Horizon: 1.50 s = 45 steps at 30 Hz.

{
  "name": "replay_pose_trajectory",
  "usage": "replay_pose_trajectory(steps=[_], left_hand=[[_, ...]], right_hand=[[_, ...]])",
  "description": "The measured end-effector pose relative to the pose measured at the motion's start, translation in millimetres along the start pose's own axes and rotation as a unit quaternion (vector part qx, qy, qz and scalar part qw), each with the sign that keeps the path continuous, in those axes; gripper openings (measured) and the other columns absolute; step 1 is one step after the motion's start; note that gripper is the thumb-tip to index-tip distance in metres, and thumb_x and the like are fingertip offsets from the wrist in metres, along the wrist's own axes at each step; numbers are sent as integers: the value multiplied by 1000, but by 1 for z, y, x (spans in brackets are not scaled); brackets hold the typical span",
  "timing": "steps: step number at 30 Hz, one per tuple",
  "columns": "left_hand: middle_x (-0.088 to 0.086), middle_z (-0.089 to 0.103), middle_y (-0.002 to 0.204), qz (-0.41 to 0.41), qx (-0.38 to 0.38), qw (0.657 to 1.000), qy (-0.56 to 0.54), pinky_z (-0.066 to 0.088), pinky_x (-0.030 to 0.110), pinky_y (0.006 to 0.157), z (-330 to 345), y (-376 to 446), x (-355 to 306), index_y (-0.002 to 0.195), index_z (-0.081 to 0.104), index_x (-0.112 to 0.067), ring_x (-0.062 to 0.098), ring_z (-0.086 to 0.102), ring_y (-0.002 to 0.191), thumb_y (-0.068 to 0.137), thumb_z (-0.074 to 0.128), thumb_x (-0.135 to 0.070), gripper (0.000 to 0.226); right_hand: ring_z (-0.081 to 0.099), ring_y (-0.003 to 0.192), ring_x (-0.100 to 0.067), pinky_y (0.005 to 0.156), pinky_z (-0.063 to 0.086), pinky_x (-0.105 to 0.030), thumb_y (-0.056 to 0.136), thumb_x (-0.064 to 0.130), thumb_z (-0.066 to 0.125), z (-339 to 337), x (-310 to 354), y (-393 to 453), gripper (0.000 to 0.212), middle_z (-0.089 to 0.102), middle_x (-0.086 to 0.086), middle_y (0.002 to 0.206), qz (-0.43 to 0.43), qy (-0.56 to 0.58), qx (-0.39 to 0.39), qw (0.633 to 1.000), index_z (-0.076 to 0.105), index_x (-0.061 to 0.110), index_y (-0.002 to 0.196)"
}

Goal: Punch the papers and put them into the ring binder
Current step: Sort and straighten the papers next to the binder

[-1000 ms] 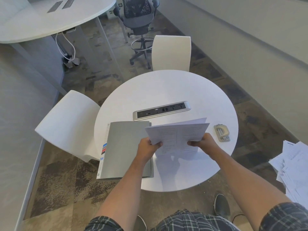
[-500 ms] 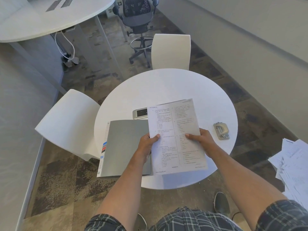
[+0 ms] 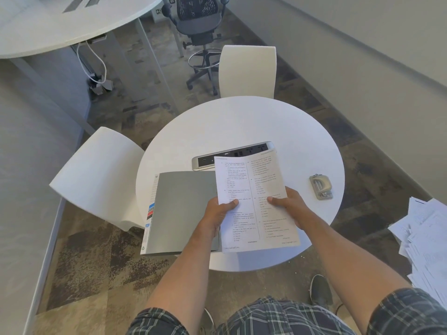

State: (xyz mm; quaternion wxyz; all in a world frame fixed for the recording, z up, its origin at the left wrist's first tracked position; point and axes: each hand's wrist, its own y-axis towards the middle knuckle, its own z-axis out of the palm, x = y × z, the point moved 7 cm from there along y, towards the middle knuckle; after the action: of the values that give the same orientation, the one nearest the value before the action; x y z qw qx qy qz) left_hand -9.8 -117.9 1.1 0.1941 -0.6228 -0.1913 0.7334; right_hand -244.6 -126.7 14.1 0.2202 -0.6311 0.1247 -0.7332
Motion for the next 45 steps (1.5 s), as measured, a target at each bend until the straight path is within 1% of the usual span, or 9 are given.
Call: replay_pose_trajectory(steps=[3, 6, 9, 15, 23, 31, 38, 41, 45], left_hand=[[14, 77, 111, 2, -34, 999, 31, 58, 49, 91, -10, 2, 5, 111, 72, -3, 32, 74, 98, 86, 79, -13, 28], [14, 75, 91, -5, -79, 995, 61, 57, 33, 68, -24, 3, 12, 92, 70, -5, 19, 68, 66, 89, 76, -12, 9], [8, 70, 77, -15, -110, 991, 74, 53, 23, 53, -34, 2, 18, 96, 70, -6, 11, 61, 49, 89, 74, -8, 8], [11, 71, 86, -20, -136, 987, 86, 53, 26, 53, -43, 4, 30, 97, 73, -8, 20, 60, 62, 86, 77, -8, 12], [12, 73, 86, -44, -143, 985, 81, 51, 24, 48, -42, 1, 43, 97, 72, -8, 19, 64, 61, 88, 74, -5, 9], [13, 78, 95, -67, -103, 990, 65, 57, 28, 55, -38, 1, 51, 113, 69, -9, 21, 71, 67, 90, 73, -6, 24], [15, 78, 99, -67, -115, 988, 76, 58, 35, 70, -31, 4, 56, 92, 73, -2, 24, 71, 75, 93, 73, -22, 21], [12, 79, 93, -36, -121, 988, 85, 59, 44, 83, -23, 6, 47, 82, 74, -6, 26, 72, 81, 92, 72, -11, 12], [6, 70, 74, 5, -141, 984, 110, 47, 34, 66, -13, 11, 24, 75, 73, -2, 22, 61, 69, 86, 72, -8, 13]], right_hand=[[78, 86, -27, 67, 62, -39, 91, 1, 71, -6, -1, 1, 27, 80, -5, 101, -2, -7, -30, 1000, 68, 16, 114], [78, 88, -28, 73, 61, -43, 90, 2, 72, -12, -6, 3, 27, 79, -6, 103, 5, -17, -39, 999, 69, 16, 113], [77, 91, -29, 75, 61, -43, 90, 4, 73, -13, -10, 3, 29, 79, -7, 106, 6, -26, -33, 999, 69, 15, 116], [78, 86, -26, 68, 62, -39, 87, 6, 77, -18, -17, 5, 33, 79, -5, 104, 7, -50, -61, 997, 68, 12, 117], [75, 94, -31, 88, 59, -47, 94, 2, 67, -34, -36, 14, 31, 76, -11, 107, 41, -91, -100, 990, 67, 6, 125], [74, 92, -27, 70, 57, -33, 95, 1, 64, -37, -46, 12, 33, 75, -12, 110, 70, -82, -102, 989, 63, 12, 126], [72, 87, -20, 60, 50, -27, 95, 5, 67, -40, -56, 12, 30, 73, -11, 116, 90, -82, -120, 985, 61, 17, 122], [71, 91, -21, 72, 56, -34, 90, 10, 75, -42, -61, 14, 46, 71, -11, 116, 93, -123, -133, 979, 56, 13, 132], [63, 108, -18, 91, 54, -39, 78, 27, 84, -32, -34, 17, 70, 57, 1, 128, -4, -318, -197, 927, 51, 28, 139]])
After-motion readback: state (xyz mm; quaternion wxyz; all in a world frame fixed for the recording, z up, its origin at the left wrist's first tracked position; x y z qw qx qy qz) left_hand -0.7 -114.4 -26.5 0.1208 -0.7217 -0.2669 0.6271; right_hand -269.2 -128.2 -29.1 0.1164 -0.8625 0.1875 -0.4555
